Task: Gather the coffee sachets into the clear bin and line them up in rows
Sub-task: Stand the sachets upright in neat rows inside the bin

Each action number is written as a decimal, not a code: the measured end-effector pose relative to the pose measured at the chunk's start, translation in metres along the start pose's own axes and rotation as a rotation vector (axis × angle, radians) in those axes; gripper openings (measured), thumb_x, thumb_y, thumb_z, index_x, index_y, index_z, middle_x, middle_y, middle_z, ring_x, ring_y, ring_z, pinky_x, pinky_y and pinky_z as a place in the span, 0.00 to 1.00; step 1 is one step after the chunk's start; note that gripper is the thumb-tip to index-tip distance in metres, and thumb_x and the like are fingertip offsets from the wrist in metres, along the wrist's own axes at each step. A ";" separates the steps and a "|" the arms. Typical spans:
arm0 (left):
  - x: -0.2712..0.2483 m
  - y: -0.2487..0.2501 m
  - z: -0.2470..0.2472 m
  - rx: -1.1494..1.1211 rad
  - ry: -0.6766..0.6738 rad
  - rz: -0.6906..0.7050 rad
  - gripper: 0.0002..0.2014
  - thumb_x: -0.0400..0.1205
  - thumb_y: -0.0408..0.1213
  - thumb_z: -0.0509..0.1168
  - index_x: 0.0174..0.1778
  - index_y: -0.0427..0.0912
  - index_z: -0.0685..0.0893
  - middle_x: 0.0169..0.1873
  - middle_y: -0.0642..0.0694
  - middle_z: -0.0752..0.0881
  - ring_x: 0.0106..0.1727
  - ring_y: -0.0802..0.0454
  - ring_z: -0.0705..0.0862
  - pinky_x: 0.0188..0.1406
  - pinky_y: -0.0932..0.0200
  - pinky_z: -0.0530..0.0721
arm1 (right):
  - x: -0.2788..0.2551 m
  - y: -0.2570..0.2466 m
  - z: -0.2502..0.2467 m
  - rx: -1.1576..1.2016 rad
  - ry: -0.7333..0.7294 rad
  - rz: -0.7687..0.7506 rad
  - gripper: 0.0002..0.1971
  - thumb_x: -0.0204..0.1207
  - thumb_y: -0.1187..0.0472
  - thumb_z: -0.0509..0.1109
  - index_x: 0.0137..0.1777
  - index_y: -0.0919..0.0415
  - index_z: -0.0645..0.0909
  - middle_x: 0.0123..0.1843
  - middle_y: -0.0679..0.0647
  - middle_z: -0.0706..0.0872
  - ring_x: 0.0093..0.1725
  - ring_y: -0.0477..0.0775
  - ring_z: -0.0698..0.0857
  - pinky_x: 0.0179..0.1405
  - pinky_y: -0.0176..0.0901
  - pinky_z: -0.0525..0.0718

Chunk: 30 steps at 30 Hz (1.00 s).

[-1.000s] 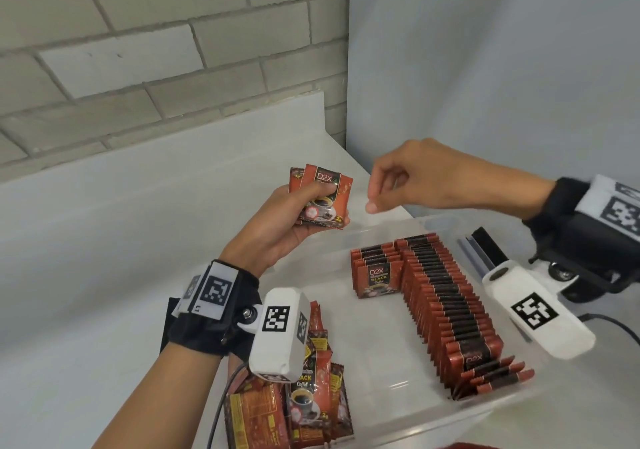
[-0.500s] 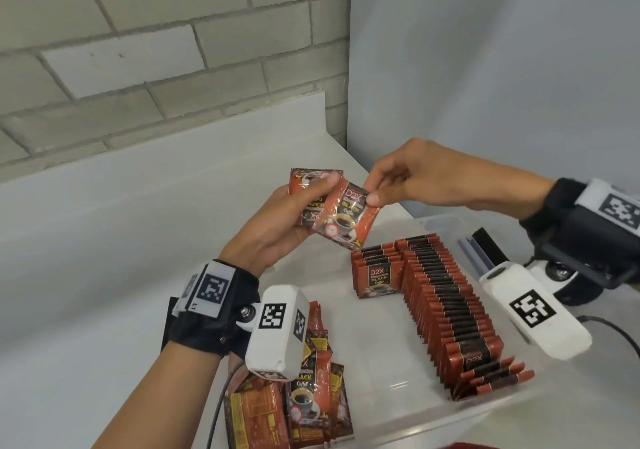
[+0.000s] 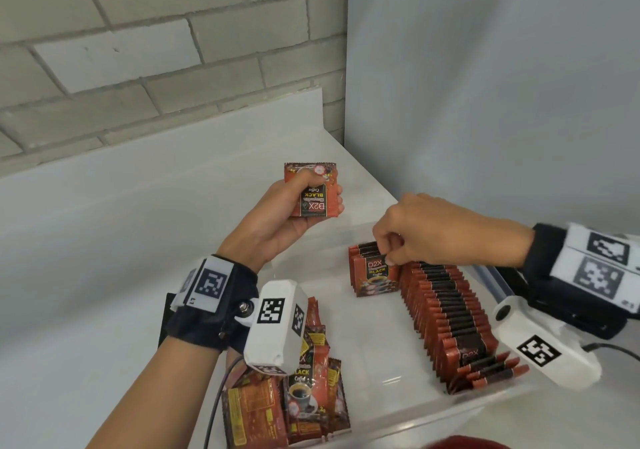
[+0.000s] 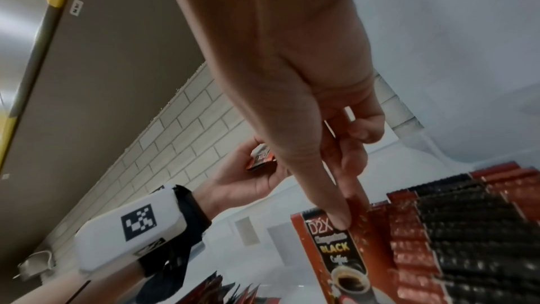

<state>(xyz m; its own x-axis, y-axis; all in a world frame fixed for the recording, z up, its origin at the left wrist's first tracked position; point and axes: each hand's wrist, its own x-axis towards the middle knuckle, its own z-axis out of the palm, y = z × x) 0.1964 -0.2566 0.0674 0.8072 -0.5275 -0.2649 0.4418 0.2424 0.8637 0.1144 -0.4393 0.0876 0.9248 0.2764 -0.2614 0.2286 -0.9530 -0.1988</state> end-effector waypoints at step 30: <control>-0.001 -0.002 0.001 0.122 -0.110 0.113 0.15 0.74 0.31 0.69 0.57 0.36 0.84 0.45 0.42 0.91 0.46 0.50 0.90 0.44 0.59 0.87 | 0.014 -0.009 -0.013 0.780 0.107 0.134 0.18 0.71 0.47 0.77 0.56 0.52 0.79 0.38 0.45 0.91 0.34 0.40 0.85 0.33 0.31 0.79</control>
<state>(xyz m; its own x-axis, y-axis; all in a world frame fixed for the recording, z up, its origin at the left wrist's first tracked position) 0.1944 -0.2568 0.0664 0.7983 -0.5899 -0.1211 0.2951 0.2080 0.9326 0.1295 -0.4287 0.0983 0.9625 0.1148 -0.2460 -0.1286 -0.6050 -0.7858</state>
